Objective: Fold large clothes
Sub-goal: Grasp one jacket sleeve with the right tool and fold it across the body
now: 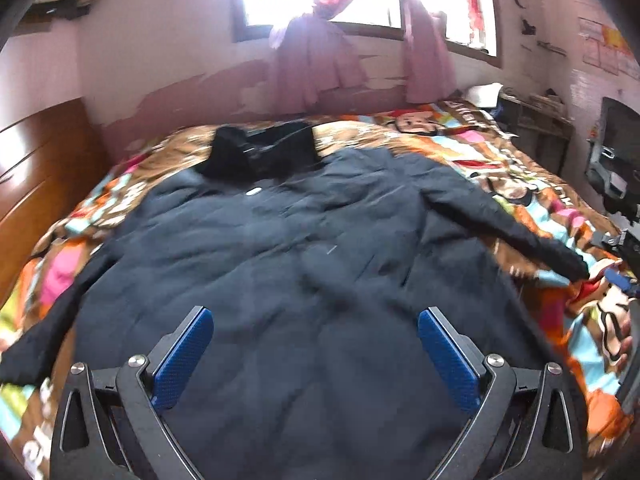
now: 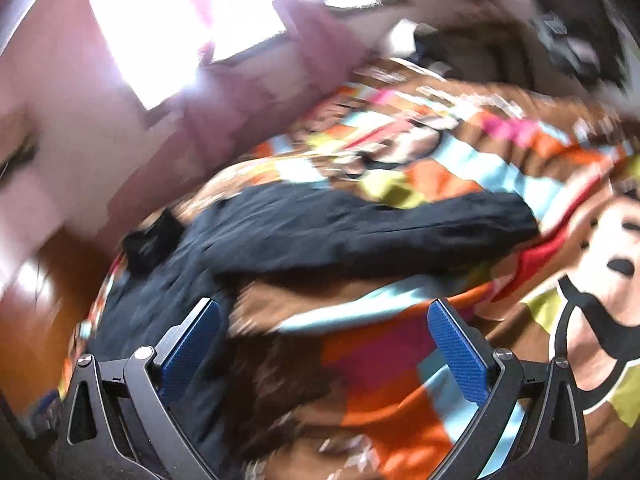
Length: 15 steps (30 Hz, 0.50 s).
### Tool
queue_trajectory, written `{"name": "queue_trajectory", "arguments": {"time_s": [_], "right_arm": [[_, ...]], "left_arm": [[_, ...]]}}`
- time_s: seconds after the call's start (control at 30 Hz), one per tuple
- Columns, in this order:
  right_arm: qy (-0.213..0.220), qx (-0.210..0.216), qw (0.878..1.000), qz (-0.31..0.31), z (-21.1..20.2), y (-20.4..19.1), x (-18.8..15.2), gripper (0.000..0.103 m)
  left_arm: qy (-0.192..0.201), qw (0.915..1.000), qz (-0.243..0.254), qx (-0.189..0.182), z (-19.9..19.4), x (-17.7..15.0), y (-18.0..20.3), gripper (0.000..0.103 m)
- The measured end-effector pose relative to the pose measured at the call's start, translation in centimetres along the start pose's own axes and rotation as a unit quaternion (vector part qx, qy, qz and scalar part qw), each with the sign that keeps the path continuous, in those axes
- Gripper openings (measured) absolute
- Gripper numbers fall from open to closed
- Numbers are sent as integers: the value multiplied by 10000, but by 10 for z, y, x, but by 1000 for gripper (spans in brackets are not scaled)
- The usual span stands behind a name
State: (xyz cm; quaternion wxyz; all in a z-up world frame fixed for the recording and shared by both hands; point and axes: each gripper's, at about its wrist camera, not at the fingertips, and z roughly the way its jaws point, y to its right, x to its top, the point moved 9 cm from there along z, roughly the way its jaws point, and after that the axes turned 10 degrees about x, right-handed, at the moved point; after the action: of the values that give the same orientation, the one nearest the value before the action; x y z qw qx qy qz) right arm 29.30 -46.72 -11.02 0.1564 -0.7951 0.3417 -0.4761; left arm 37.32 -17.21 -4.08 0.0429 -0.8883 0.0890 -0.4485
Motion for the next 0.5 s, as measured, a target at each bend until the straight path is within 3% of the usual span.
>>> {"name": "queue_trajectory", "arguments": {"time_s": [0.17, 0.37, 0.4, 0.43, 0.5], "right_arm": [[168, -308, 9906, 1322, 48, 62, 36, 102], [109, -372, 9713, 2348, 97, 99, 27, 101], [145, -294, 9698, 2416, 103, 102, 25, 93], [169, -261, 9680, 2492, 108, 108, 24, 78], [177, -306, 9641, 2633, 117, 121, 21, 60]], "left_arm": [[-49, 9989, 234, -397, 56, 44, 55, 103], [-223, 9980, 110, -588, 109, 89, 98, 103], [-257, 9978, 75, -606, 117, 93, 103, 103], [-306, 9974, 52, -646, 125, 97, 108, 103], [-467, 9965, 59, -692, 143, 101, 121, 103]]}}
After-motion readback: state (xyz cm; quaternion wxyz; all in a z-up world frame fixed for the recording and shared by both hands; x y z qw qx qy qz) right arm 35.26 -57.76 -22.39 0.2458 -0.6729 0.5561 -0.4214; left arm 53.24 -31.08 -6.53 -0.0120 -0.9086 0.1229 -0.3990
